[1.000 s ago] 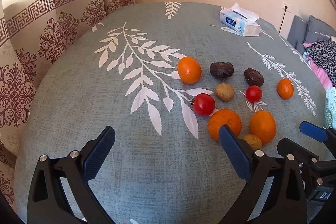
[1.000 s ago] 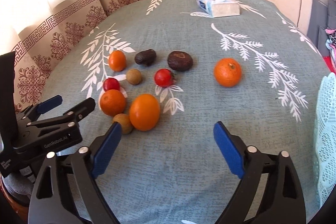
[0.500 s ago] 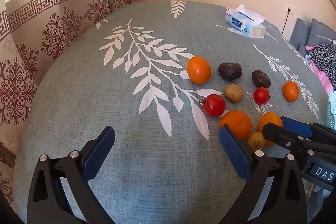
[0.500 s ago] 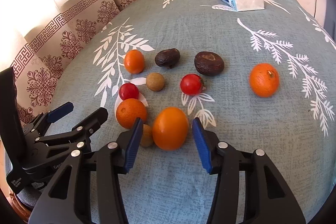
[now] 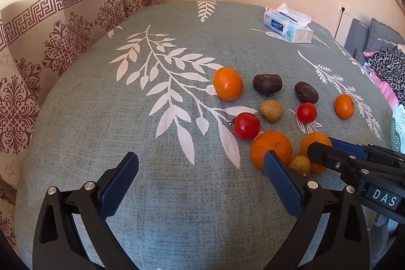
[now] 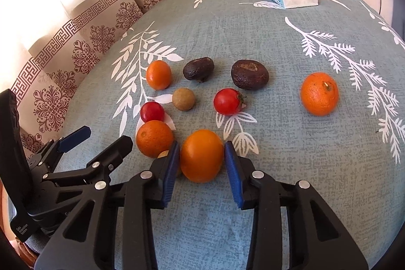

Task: Organize fruits
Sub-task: 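Grasp a large orange with the right tool while the left tool grasps another orange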

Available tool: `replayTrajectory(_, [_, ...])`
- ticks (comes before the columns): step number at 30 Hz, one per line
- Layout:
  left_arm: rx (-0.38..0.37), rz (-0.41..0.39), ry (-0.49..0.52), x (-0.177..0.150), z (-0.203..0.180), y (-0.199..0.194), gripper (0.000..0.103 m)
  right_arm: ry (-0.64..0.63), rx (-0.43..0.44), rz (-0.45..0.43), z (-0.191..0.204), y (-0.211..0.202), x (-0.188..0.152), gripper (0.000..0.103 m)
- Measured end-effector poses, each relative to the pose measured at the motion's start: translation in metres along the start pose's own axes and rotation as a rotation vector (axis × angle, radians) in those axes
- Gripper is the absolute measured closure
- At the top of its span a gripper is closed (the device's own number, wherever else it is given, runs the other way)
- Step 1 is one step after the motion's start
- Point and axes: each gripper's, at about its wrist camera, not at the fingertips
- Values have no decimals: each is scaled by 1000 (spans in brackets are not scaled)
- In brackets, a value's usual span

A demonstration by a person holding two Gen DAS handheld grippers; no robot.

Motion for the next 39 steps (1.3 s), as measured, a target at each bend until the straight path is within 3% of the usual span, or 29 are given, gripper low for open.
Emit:
replayTrajectory(5, [-8,5,11,1,-5,1,5,11,11,-6,-4,-5,-2,67])
replayTrajectory(14, [-47,11,41,6,-26,2,6,6,-80,-98,-12,-34,-6,67])
replayTrajectory(23, [-178,98,-23,14,-35,15,27,-14,-170,-137,-16,-47,-10,67])
replayTrajectory(31, [-271,168,-122,18,-26,27,29,-46,-216,-182,-12,-56,-10,67])
replayTrajectory(36, [-255,171,-142,20,-21,31,41,-60,-223,-198,-8,-60,-10,67])
replayTrajectory(39, [-253,166,-120,16,-20,28,41,-61,-220,-198,-8,-60,-10,67])
Point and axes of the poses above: each gripper's, at about its wrist camera, not at the fingertips, and y roughly the way its jaws point, z to its left, x to its top, and after that the axes turned 2 degrees about x, right-handed
